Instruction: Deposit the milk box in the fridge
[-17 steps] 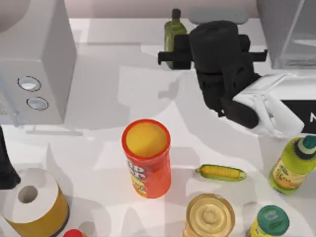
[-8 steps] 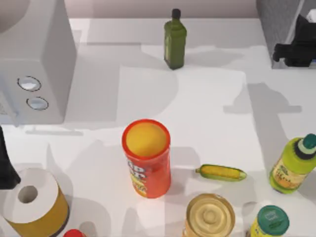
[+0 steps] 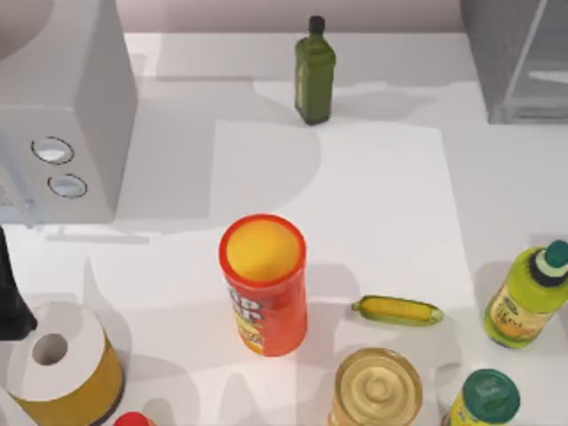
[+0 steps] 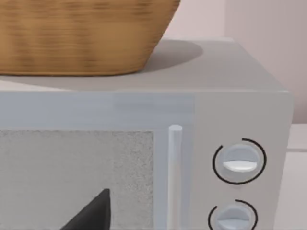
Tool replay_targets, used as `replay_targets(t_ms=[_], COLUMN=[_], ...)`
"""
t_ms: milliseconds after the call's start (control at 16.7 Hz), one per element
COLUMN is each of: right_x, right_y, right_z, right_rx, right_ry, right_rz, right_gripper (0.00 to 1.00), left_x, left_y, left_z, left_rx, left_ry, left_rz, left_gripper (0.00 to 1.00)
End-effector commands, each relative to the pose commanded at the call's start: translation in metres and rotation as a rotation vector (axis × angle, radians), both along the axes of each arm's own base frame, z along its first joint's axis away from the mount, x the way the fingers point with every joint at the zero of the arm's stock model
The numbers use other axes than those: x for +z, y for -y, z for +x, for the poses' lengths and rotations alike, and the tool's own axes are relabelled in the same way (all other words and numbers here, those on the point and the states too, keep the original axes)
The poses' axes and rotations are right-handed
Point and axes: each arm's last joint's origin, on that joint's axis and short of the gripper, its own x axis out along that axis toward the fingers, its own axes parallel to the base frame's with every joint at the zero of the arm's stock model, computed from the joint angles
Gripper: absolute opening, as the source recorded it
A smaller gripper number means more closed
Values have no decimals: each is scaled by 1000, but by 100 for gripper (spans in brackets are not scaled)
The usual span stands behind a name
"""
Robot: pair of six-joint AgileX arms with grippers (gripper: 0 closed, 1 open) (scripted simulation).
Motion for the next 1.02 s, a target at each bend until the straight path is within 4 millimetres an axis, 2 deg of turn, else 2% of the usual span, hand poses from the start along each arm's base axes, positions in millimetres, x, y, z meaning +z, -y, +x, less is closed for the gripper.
replay_targets(t_ms=[180, 360, 780, 1020], right_x=[-35, -54, -54, -33], right_y=[9, 14, 14, 15], right_z=[-11, -13, -13, -6], right_rx=[-24, -43, -44, -40], right_ry=[-7, -21, -22, -13], right_rz=[-39, -64, -63, -59], right_gripper=[0, 0, 0, 0], left_x=[0, 0, 0, 0], left_y=[0, 0, 0, 0], left_z=[0, 0, 0, 0], left_rx=[0, 0, 0, 0], left_ry=[0, 0, 0, 0], left_rz=[0, 0, 0, 0], left_gripper=[100, 100, 100, 100])
